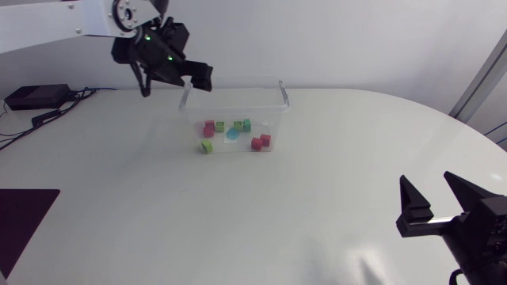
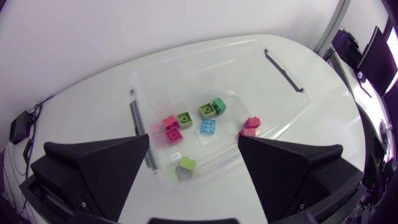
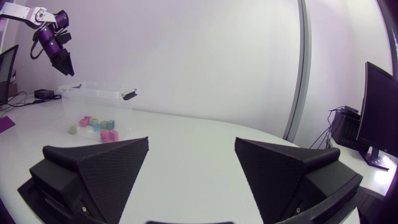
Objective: Place the duplo bricks in the container
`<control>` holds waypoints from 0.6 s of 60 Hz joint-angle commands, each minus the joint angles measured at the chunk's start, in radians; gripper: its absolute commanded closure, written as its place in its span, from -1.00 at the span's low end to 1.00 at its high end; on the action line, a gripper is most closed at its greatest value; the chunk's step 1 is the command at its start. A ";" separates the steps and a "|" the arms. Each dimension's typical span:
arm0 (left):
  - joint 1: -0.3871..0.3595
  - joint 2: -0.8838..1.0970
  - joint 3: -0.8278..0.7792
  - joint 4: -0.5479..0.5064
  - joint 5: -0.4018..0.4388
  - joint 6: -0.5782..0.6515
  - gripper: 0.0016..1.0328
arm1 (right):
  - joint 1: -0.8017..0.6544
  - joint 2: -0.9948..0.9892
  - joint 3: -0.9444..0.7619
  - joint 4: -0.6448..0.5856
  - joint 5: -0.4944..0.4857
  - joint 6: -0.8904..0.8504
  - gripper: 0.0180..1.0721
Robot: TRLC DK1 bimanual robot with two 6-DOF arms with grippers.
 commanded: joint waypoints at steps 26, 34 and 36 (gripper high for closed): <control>0.181 -0.654 -0.746 0.313 0.000 0.055 -0.94 | 0.008 -0.008 -0.020 0.007 -0.008 -0.015 -0.91; 0.264 -0.812 -0.916 0.380 0.014 0.058 -0.94 | 0.008 -0.008 -0.020 0.007 -0.008 -0.015 -0.91; 0.293 -0.864 -0.967 0.408 0.023 0.056 -0.94 | 0.008 -0.008 -0.020 0.007 -0.008 -0.015 -0.91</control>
